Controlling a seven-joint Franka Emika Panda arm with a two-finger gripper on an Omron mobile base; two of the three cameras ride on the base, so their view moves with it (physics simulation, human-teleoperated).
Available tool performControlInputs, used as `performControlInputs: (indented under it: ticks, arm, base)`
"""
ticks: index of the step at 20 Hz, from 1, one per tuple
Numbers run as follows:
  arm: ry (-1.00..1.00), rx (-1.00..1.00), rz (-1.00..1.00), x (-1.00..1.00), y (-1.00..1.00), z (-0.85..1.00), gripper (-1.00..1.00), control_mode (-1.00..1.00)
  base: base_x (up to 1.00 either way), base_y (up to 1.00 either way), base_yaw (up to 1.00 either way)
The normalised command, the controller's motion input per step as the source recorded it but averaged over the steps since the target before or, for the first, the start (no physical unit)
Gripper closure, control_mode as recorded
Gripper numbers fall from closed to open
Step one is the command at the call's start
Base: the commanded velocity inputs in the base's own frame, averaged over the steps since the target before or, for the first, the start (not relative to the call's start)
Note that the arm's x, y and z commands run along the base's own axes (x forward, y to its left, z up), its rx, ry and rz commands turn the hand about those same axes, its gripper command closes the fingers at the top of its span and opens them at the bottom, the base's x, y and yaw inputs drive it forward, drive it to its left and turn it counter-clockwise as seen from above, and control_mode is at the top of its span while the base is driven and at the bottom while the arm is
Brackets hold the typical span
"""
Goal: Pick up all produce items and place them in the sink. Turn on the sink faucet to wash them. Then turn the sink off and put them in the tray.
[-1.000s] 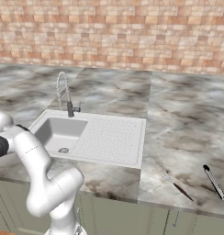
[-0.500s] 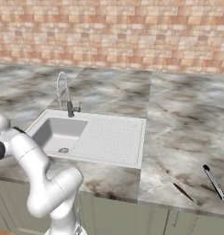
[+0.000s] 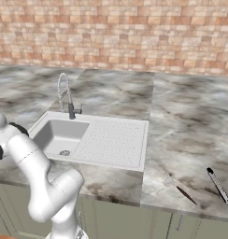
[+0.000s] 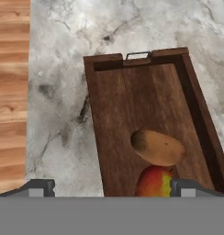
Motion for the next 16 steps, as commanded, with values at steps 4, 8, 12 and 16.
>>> performControlInputs:
  ticks: [4,8,12,16]
  arm:
    - [0.0,-0.14,0.03,-0.12,-0.35,0.02,-1.0,-1.0]
    - [-0.02,-0.17,0.03,-0.2,-0.54,0.0,-1.0,-1.0]
    - [-0.06,-0.12,0.05,-0.2,-0.64,0.13,-1.0,-1.0]
    - [-0.07,-0.06,0.05,-0.23,-0.64,0.37,-1.0,-1.0]
  base:
    - [0.0,0.0,0.0]
    - [0.0,0.0,0.0]
    - [0.0,0.0,0.0]
    - [0.0,0.0,0.0]
